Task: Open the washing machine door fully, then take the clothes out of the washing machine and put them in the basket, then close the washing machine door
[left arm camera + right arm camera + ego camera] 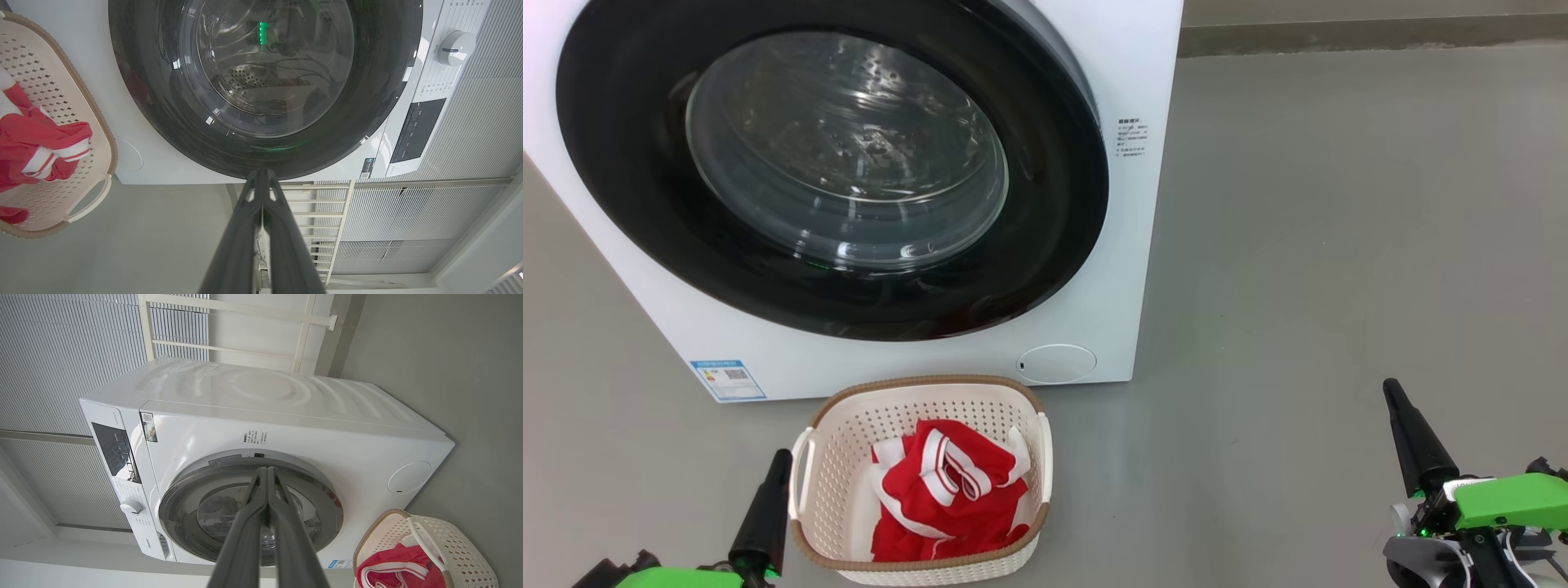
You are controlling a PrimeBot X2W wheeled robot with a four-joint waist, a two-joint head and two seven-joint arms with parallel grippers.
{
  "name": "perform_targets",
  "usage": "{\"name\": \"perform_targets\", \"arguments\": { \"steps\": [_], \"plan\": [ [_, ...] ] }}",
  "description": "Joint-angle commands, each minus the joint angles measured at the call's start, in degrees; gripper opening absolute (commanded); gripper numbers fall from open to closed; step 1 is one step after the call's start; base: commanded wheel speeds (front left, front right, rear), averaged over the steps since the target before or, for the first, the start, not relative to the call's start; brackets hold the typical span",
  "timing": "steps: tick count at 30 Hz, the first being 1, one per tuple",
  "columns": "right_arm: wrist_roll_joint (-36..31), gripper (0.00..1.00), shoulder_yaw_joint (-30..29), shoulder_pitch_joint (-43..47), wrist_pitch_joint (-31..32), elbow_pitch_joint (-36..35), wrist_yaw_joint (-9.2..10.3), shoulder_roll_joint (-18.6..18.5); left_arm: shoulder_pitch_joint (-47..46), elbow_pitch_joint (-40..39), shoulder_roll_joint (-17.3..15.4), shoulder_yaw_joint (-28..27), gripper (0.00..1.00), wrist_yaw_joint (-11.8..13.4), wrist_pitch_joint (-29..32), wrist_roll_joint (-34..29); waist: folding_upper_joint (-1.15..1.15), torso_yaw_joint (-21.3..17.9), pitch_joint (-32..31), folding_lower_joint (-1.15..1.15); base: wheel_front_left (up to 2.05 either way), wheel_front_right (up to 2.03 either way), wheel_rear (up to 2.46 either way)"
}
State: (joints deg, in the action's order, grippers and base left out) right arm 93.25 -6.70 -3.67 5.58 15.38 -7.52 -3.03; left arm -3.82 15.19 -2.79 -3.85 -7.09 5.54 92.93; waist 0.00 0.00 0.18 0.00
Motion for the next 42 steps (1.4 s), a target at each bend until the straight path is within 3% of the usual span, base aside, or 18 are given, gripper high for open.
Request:
{"name": "perform_targets", "arguments": {
  "steps": [1,42],
  "plan": [
    [-0.43,0.0,0.96,-2.44,0.28,-1.39,0.03,-0.44,-2.31,-1.16,-0.56,-2.06,0.0,-0.4,0.46,-0.26,0.0,0.0,0.0,0.0,0.0,0.0,0.0],
    [-0.74,0.0,0.59,-2.47,0.58,-1.37,0.03,-0.18,-2.34,-1.15,-0.35,-2.36,0.0,-0.4,0.7,-0.51,0.0,0.0,0.0,0.0,0.0,0.0,0.0]
  ]
}}
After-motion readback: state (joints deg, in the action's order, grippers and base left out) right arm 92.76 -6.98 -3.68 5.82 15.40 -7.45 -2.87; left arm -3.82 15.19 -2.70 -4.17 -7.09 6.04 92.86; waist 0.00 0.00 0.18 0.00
